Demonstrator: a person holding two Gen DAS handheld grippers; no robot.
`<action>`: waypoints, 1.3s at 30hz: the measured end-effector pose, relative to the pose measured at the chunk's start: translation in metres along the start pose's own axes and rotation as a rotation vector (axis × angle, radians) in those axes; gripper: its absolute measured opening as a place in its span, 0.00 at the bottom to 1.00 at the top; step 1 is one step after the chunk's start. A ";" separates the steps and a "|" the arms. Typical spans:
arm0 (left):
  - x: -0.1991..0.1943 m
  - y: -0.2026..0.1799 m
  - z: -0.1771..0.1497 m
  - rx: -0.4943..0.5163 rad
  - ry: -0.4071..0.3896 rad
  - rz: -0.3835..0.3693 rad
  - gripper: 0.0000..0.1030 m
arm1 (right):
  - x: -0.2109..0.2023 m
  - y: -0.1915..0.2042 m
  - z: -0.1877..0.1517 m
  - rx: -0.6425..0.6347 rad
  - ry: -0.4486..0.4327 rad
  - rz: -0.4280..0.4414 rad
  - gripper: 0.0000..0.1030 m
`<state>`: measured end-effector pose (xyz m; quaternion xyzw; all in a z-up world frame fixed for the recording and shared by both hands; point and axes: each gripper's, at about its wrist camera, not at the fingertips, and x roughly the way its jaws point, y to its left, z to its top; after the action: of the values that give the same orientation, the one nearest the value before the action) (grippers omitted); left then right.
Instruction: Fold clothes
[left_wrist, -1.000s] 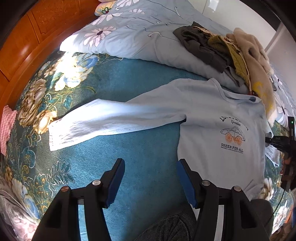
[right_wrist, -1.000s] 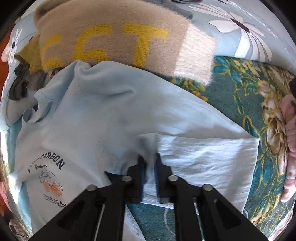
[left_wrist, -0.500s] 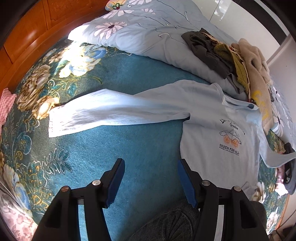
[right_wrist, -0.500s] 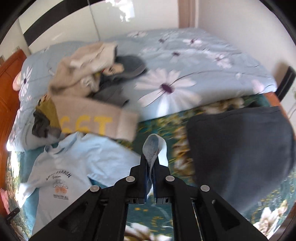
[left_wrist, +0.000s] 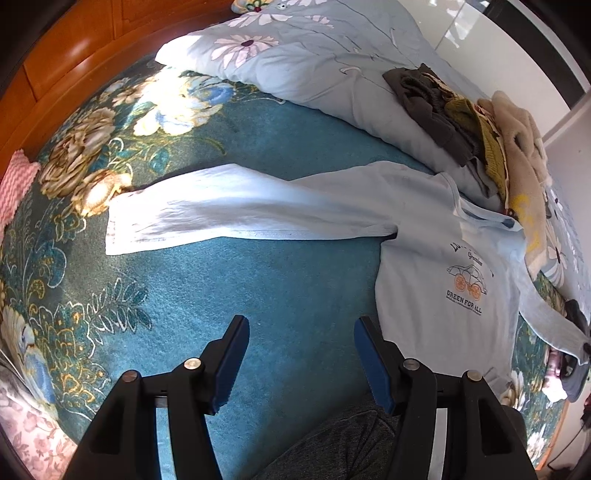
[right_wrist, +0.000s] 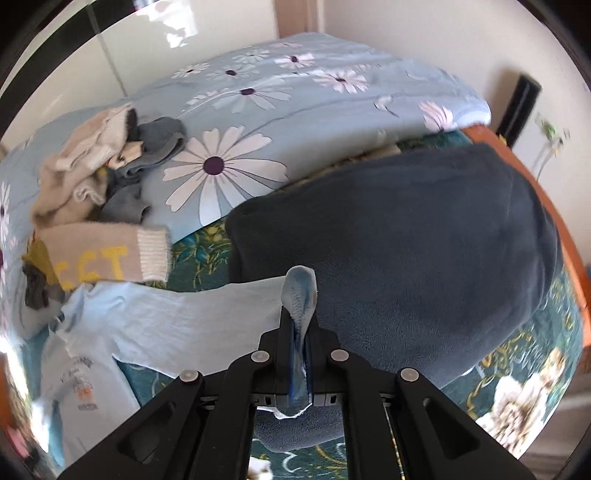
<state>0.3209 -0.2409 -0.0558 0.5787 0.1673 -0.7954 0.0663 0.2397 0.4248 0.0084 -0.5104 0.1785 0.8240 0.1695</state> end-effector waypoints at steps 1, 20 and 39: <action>0.000 0.003 0.000 -0.010 0.003 -0.001 0.61 | -0.001 -0.003 0.000 0.028 0.000 0.014 0.05; -0.027 -0.038 -0.029 0.123 -0.023 -0.066 0.61 | -0.046 0.138 -0.102 -0.451 0.102 0.259 0.41; -0.068 -0.055 -0.093 0.299 -0.043 -0.087 0.63 | 0.049 0.246 -0.225 -0.838 0.375 0.144 0.20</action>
<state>0.4093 -0.1632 -0.0069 0.5574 0.0703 -0.8257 -0.0517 0.2809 0.1084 -0.0997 -0.6613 -0.1072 0.7282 -0.1442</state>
